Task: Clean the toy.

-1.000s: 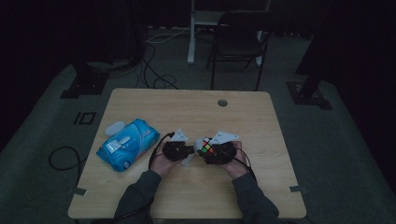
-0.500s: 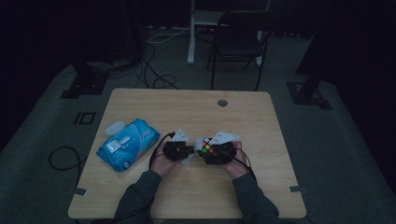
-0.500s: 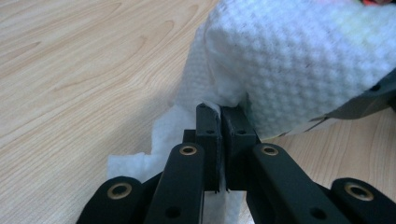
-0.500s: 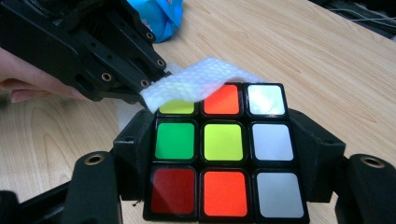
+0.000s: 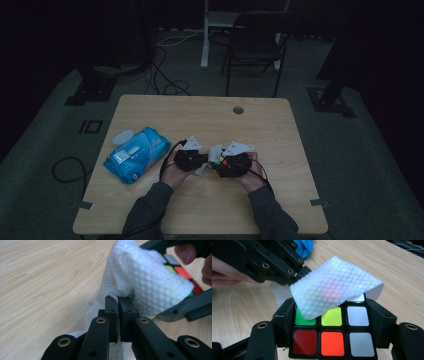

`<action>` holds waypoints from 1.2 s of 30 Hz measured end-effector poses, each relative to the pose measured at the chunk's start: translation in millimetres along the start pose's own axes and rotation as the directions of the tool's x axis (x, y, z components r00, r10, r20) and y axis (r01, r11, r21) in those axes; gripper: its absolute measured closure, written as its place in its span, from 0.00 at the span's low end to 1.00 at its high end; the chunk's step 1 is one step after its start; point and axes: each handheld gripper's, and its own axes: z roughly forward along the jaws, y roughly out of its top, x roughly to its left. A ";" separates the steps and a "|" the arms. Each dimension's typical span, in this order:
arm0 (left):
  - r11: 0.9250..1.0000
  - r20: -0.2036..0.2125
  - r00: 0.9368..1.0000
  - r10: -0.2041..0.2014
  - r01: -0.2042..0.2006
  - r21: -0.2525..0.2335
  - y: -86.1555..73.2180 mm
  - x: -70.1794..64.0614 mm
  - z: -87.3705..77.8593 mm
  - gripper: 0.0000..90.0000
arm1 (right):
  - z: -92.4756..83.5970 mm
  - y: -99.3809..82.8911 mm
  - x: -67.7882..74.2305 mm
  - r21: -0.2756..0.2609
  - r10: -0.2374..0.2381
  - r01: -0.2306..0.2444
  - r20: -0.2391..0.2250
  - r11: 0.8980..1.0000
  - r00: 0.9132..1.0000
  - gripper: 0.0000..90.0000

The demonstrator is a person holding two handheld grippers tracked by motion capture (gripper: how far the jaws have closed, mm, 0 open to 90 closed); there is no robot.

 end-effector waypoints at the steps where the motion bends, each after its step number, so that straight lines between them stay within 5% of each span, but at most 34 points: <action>1: 1.000 0.000 1.000 0.001 -0.001 -0.003 0.6 -0.2 -0.8 0.97 | 0.4 -0.1 0.3 0.000 -0.001 0.001 -0.001 1.000 1.000 0.38; 21: 0.997 0.009 1.000 -0.015 0.016 -0.074 10.2 2.0 -6.4 0.97 | 7.4 0.4 11.2 0.018 -0.031 0.032 -0.037 0.999 0.999 0.38; 36: 0.999 0.011 1.000 -0.030 0.030 -0.038 -0.3 7.8 3.2 0.97 | 1.9 3.1 10.9 -0.008 -0.040 0.040 -0.043 0.999 0.998 0.38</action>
